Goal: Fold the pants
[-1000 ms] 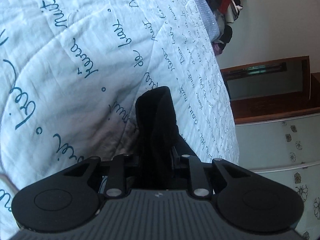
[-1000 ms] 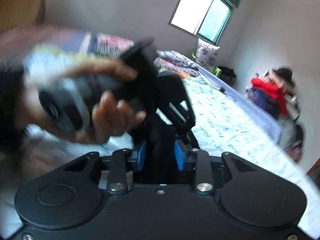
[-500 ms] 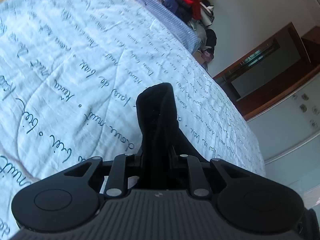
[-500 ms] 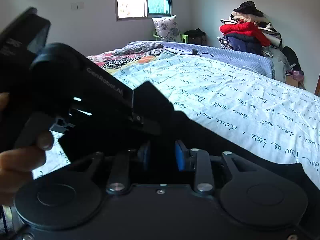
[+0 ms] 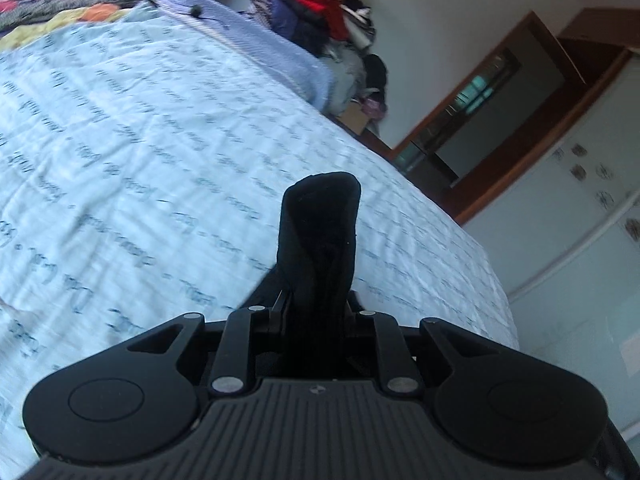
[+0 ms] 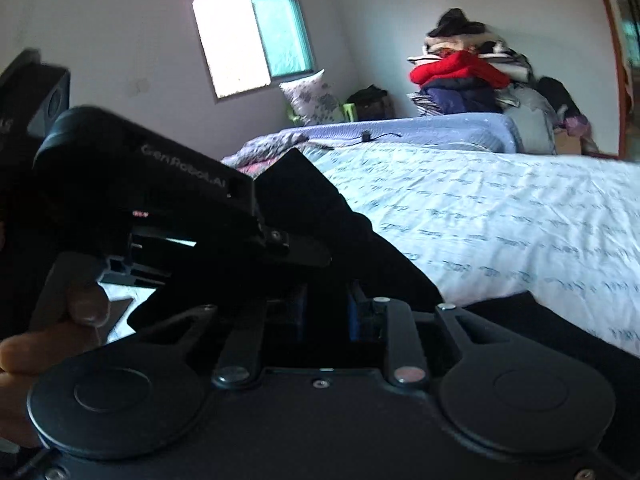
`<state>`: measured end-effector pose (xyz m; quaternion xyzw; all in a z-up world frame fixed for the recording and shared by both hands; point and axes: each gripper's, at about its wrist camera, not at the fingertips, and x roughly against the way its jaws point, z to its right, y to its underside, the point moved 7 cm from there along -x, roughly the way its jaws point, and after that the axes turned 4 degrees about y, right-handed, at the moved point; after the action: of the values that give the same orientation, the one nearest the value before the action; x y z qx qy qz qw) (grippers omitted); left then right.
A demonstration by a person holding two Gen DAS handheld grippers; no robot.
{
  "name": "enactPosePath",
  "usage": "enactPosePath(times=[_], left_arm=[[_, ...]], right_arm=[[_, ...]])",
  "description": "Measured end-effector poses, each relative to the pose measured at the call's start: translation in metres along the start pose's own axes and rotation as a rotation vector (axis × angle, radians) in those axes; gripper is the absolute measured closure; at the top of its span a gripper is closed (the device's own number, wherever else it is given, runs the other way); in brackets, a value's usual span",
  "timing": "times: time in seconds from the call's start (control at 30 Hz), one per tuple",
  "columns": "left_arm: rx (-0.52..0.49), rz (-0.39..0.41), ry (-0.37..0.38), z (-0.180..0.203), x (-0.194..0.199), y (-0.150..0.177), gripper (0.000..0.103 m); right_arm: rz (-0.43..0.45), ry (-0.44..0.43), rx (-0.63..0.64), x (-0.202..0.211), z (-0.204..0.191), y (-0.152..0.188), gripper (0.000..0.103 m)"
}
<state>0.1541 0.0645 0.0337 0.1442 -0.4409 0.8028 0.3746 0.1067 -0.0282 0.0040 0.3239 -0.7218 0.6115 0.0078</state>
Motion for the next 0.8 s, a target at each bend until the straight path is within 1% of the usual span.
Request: enactPosePath(times=[0.13,0.23,0.4,0.5,0.67,0.8], left_arm=[[-0.045,-0.015,0.026,0.037,-0.007,0.013,0.081],[-0.080,-0.040,0.047,0.065,-0.016,0.025,0.080],[-0.127,-0.084,0.061,0.102,-0.037,0.048,0.076],[-0.156,-0.097,0.052,0.121,-0.050,0.065,0.073],[-0.194,-0.137,0.049,0.148,-0.076,0.093,0.073],[-0.225,-0.175,0.051,0.169,-0.095,0.115,0.073]], right_arm=[[0.030,-0.004,-0.102,0.025,0.027,-0.002,0.081],[0.055,0.014,-0.157,0.043,0.048,-0.002,0.081],[0.092,0.055,-0.215,0.066,0.079,0.002,0.081],[0.100,0.093,-0.238,0.075,0.099,0.007,0.081],[0.099,0.136,-0.296,0.092,0.133,0.021,0.081],[0.098,0.185,-0.307,0.108,0.158,0.035,0.081]])
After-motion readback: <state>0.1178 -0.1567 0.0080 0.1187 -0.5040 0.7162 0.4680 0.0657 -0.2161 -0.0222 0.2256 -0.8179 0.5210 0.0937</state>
